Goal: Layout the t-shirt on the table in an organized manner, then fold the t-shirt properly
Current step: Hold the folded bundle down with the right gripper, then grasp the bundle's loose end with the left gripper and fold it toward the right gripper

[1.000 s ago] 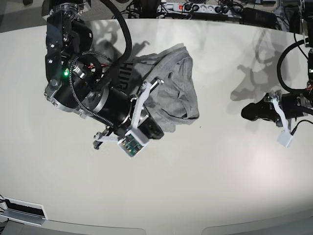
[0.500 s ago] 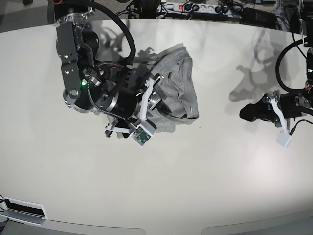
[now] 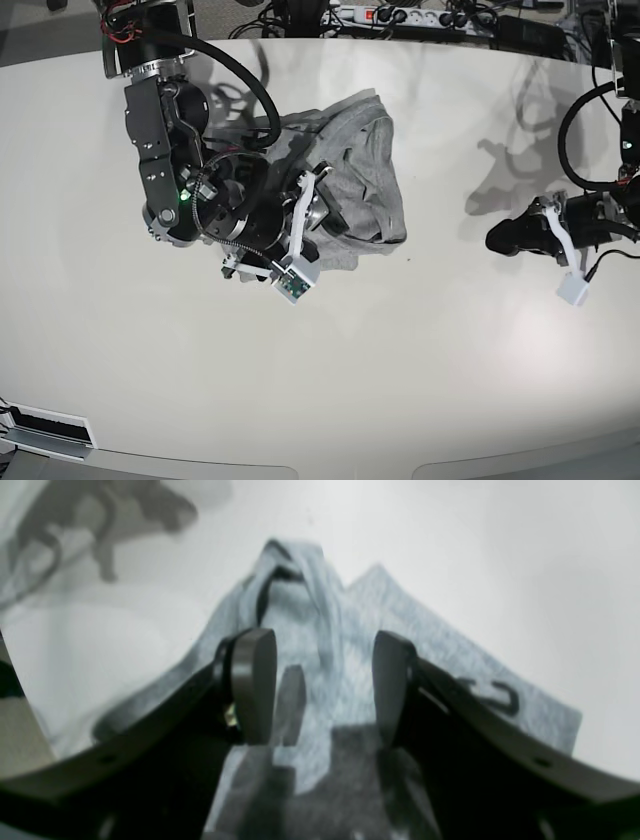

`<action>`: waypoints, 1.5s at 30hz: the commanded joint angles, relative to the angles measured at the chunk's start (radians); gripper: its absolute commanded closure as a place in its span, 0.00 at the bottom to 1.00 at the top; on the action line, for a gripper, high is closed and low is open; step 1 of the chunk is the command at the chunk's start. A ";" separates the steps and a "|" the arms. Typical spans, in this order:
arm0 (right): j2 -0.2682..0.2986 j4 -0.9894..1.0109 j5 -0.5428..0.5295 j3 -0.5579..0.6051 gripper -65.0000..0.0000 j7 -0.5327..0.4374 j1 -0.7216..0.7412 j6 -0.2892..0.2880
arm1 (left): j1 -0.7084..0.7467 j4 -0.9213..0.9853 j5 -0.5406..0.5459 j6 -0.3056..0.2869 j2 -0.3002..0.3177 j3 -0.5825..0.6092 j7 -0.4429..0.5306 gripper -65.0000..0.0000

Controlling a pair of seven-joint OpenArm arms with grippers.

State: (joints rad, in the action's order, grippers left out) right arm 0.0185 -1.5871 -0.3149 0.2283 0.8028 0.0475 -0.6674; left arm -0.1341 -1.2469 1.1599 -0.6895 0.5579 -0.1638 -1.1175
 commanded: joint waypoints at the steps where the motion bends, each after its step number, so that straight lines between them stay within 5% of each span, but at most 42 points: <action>1: -0.005 -0.016 -0.029 0.001 0.49 -0.020 0.016 -0.006 | -0.030 -0.014 0.015 -0.009 0.018 0.018 0.023 0.71; 4: -0.005 -0.016 -0.029 0.001 0.49 -0.017 0.016 -0.005 | -0.063 -0.014 -0.056 -0.009 0.013 0.105 0.106 0.50; 7: -0.005 -0.016 -0.029 0.001 0.49 -0.016 0.016 -0.006 | -0.101 -0.014 -0.192 -0.009 -0.008 0.193 0.228 0.50; 14: -0.005 -0.016 -0.028 0.001 0.49 0.011 0.016 -0.006 | -0.171 0.007 -0.411 -0.009 -0.116 0.361 0.320 0.50; 30: -0.005 -0.016 -0.028 0.001 0.49 0.047 0.016 -0.005 | -0.342 0.406 -0.560 -0.009 -0.279 0.406 0.500 0.50; 32: -0.005 -0.016 -0.028 0.001 0.49 0.047 0.016 -0.005 | -0.352 0.431 -0.559 -0.009 -0.293 0.406 0.500 0.56; 35: -0.005 -0.016 -0.028 0.001 0.49 0.047 0.016 -0.005 | -0.356 0.430 -0.549 -0.009 -0.293 0.406 0.496 0.98; 45: -0.004 -0.016 -0.025 0.001 0.49 0.046 0.017 -0.006 | -0.426 0.413 -0.423 -0.009 -0.237 0.405 0.373 1.00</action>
State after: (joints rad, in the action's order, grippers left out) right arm 0.0189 -1.5871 -0.3248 0.2283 0.8688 0.0452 -0.6670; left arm -0.5278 -0.8154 0.7189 -0.6899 0.3138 0.2478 -0.7601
